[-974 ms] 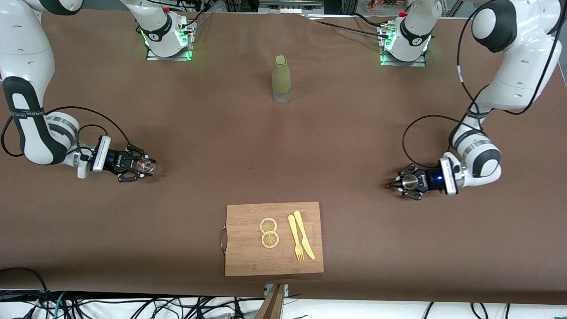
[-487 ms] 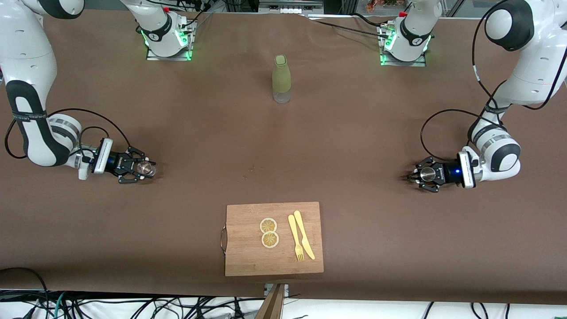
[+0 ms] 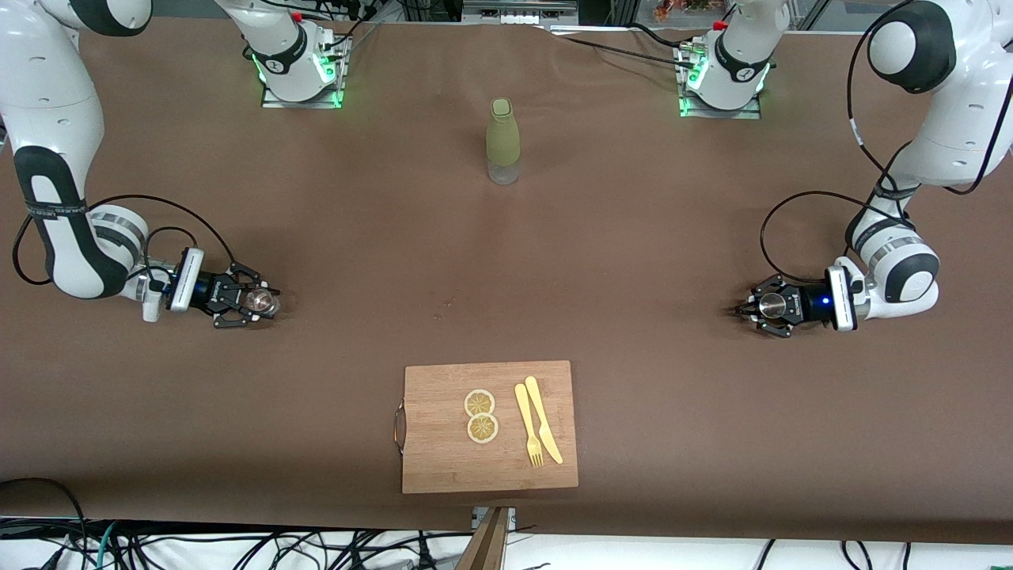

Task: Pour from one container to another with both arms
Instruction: 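Lower the glass with the right gripper while the left gripper lowers the jigger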

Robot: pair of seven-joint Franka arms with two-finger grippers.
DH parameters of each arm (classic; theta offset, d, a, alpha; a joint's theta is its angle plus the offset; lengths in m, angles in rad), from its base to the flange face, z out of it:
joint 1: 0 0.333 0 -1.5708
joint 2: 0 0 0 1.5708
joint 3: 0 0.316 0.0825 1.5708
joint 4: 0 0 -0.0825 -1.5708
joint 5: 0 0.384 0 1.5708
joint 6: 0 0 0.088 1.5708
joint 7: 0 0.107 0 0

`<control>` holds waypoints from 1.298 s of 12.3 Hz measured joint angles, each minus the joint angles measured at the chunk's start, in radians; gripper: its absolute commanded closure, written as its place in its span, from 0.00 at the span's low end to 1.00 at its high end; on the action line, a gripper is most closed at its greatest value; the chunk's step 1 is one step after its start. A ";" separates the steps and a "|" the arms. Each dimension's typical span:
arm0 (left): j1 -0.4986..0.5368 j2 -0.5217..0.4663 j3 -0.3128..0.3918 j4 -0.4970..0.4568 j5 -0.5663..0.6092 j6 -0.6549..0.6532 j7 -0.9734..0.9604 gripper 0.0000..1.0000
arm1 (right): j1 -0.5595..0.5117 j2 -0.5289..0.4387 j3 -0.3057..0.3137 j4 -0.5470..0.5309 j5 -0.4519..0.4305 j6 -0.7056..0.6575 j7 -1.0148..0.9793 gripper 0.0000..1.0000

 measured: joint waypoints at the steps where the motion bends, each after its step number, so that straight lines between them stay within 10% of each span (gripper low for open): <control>1: 0.000 0.005 0.001 0.000 0.002 -0.002 0.006 1.00 | 0.000 0.000 -0.001 0.000 0.000 0.002 0.000 0.00; 11: 0.000 0.032 0.030 0.001 0.015 -0.042 0.127 0.80 | -0.001 -0.019 -0.115 0.015 -0.093 0.002 0.031 0.00; 14: 0.000 0.041 0.032 0.003 0.020 -0.043 0.134 0.48 | 0.001 -0.124 -0.126 0.006 -0.273 0.048 0.238 0.00; 15: 0.000 0.042 0.033 0.004 0.020 -0.043 0.135 0.03 | 0.006 -0.178 -0.126 -0.009 -0.335 0.075 0.330 0.00; 16: -0.001 0.043 0.037 0.004 0.020 -0.043 0.135 0.00 | 0.015 -0.234 -0.126 -0.028 -0.404 0.097 0.431 0.00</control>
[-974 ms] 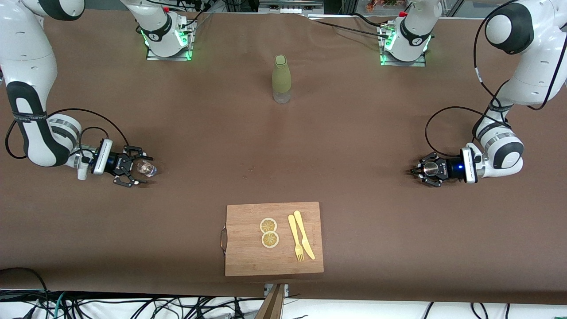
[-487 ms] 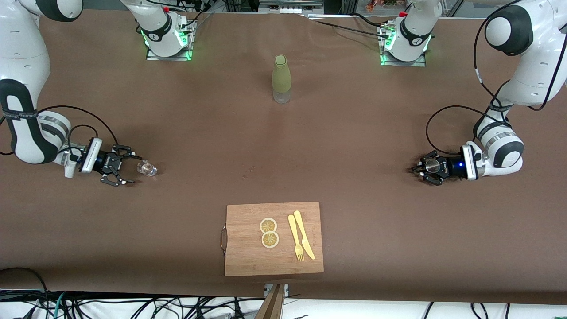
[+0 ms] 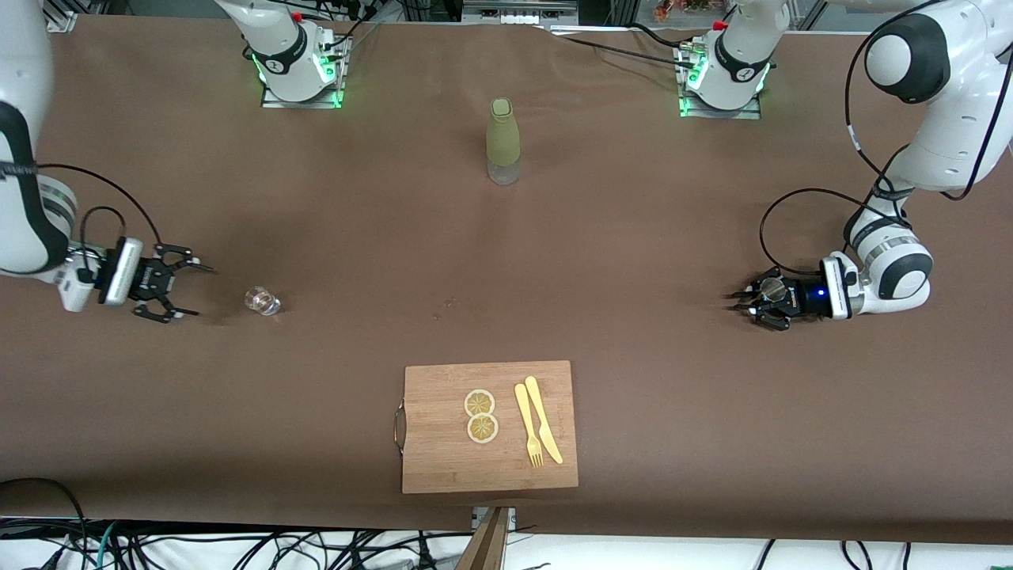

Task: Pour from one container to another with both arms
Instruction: 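Lower the glass with the right gripper while the left gripper lowers the jigger, then open both grippers and draw them back from the glass and jigger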

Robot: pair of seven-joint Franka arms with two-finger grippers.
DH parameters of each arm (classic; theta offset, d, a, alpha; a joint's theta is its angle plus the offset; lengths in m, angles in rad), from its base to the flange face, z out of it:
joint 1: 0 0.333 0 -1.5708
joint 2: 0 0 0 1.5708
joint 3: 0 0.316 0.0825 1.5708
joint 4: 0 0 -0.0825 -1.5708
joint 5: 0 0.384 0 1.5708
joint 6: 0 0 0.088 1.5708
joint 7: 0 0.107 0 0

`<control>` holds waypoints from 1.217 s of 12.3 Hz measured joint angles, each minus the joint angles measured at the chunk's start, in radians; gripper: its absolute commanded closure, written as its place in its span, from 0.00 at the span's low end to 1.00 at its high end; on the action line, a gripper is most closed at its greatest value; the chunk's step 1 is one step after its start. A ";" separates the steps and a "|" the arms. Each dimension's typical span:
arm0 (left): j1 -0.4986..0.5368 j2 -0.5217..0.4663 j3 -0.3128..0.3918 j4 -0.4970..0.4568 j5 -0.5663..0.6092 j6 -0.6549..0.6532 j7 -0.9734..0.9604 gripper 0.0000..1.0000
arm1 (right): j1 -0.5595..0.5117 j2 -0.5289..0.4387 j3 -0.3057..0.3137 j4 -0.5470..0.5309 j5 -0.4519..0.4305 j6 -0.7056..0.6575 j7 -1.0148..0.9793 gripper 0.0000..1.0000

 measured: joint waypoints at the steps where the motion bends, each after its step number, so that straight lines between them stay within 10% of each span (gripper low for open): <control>1: 0.000 0.000 0.005 0.000 0.001 0.000 0.001 0.00 | 0.013 -0.056 0.000 -0.021 -0.073 0.021 0.102 0.00; 10: 0.000 0.001 0.052 0.027 0.034 -0.019 0.003 0.00 | 0.191 -0.354 0.090 -0.120 -0.653 0.115 1.130 0.00; 15: 0.000 0.001 0.131 0.095 0.098 -0.064 -0.009 0.00 | 0.249 -0.415 0.187 -0.126 -0.765 0.047 1.650 0.00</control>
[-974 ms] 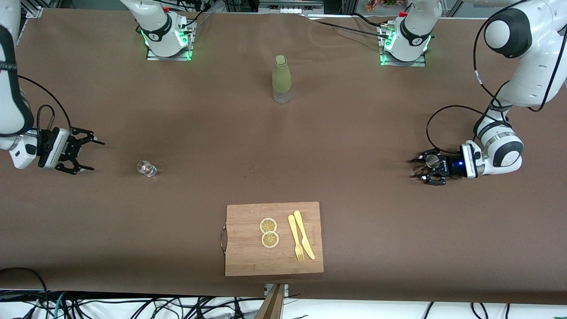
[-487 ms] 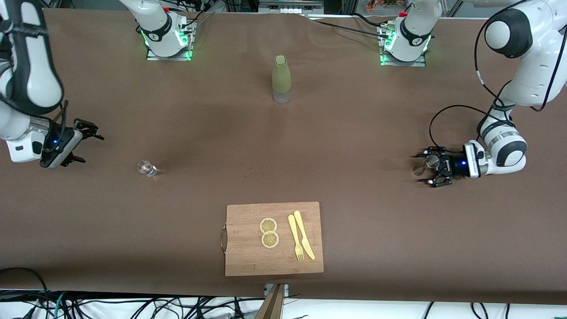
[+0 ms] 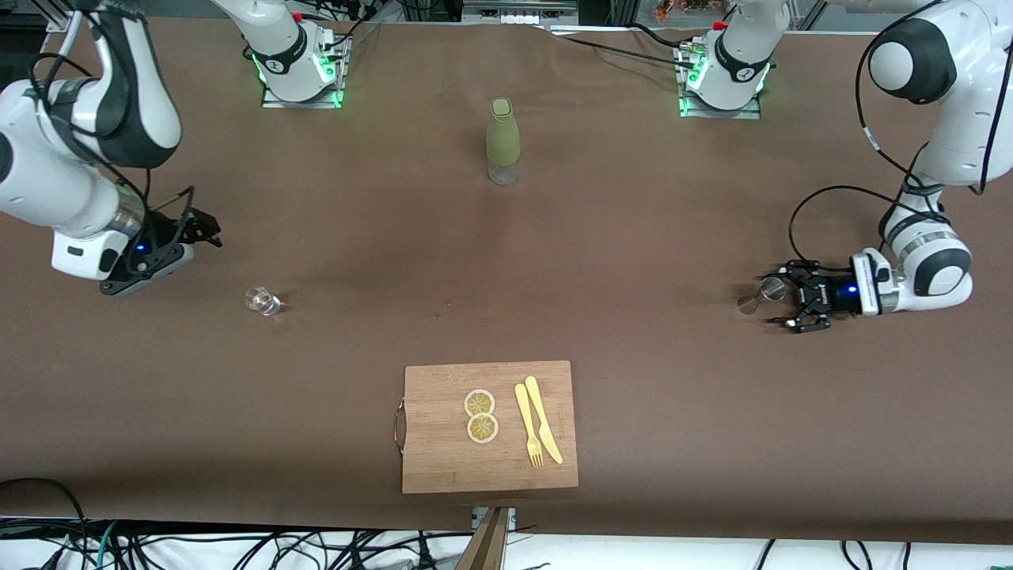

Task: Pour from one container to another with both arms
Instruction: 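Open both grippers and draw them back from the glass and jigger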

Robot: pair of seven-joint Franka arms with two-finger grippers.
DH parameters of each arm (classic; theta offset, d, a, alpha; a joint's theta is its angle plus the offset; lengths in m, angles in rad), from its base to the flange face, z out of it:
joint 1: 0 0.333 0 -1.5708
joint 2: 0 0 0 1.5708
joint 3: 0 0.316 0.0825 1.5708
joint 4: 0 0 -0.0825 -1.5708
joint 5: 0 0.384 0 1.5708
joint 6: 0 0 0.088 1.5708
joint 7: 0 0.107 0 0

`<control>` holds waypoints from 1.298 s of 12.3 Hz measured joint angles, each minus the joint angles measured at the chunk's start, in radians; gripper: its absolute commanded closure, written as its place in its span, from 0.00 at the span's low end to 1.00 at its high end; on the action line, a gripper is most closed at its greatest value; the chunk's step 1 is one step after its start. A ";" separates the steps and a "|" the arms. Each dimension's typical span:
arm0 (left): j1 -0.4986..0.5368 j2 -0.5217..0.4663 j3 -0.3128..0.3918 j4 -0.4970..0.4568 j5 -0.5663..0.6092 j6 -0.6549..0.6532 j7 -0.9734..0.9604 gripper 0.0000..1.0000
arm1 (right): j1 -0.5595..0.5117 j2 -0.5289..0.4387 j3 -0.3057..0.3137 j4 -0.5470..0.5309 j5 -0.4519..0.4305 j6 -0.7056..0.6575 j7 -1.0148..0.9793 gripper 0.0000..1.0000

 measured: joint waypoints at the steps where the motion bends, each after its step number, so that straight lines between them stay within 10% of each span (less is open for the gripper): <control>1: 0.001 0.000 0.023 0.022 0.022 -0.022 -0.022 0.00 | 0.014 -0.011 0.017 0.000 -0.031 -0.017 0.110 0.00; 5: 0.003 -0.008 0.079 0.144 0.109 -0.092 -0.191 0.00 | 0.064 -0.064 0.046 0.022 -0.067 -0.100 0.461 0.00; 16: -0.136 -0.260 0.079 0.313 0.283 -0.156 -1.140 0.00 | 0.053 -0.161 -0.043 0.333 -0.067 -0.421 0.519 0.00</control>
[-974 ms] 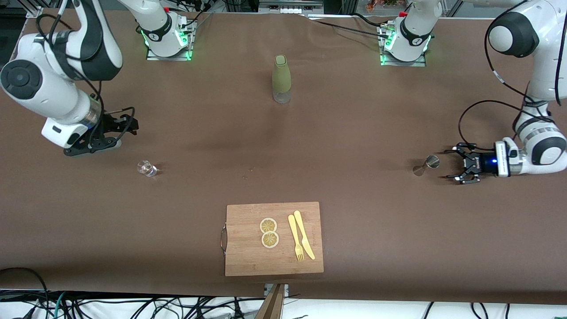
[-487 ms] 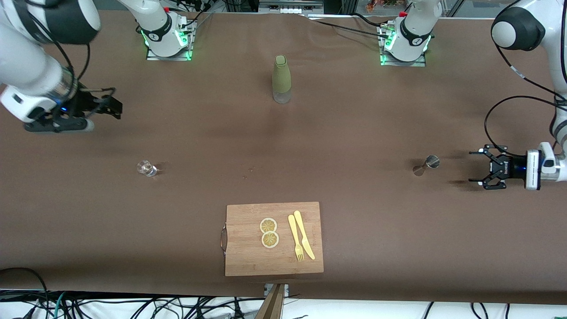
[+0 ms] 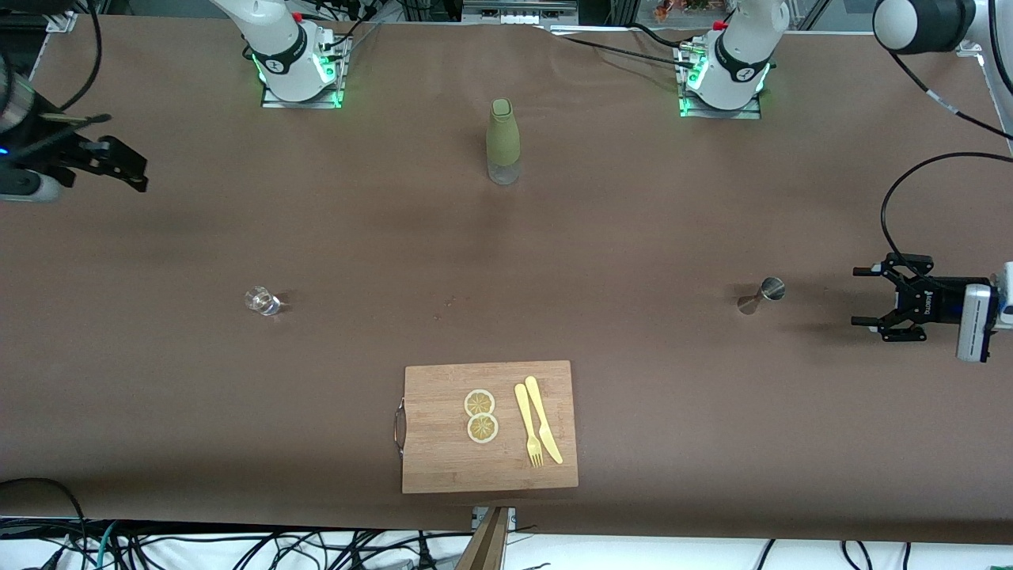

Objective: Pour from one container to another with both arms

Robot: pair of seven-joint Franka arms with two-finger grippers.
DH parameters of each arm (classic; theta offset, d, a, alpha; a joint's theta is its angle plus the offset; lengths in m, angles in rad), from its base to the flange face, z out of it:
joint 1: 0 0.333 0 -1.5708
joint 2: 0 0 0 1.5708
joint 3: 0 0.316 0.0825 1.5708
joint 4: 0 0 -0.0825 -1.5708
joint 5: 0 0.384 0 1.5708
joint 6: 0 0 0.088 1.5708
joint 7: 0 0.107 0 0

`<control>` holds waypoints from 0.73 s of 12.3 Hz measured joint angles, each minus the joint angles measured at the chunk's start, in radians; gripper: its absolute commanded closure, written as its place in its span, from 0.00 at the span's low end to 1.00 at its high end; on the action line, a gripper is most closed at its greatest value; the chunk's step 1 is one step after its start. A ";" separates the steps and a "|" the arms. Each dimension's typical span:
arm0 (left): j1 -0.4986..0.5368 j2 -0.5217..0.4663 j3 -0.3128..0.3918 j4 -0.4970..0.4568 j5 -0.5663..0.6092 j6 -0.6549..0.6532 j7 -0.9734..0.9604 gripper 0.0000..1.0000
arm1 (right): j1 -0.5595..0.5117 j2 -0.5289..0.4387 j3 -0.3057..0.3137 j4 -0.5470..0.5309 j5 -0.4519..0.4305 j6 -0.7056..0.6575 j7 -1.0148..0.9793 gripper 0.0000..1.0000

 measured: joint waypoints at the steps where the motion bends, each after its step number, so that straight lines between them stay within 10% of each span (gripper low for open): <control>1: -0.025 -0.034 0.000 0.001 0.015 0.000 -0.098 0.00 | -0.009 0.000 0.000 0.012 0.002 -0.004 -0.004 0.00; 9: -0.245 -0.257 0.000 0.005 0.203 0.020 -0.754 0.00 | -0.035 0.005 -0.013 0.018 0.061 -0.023 -0.015 0.00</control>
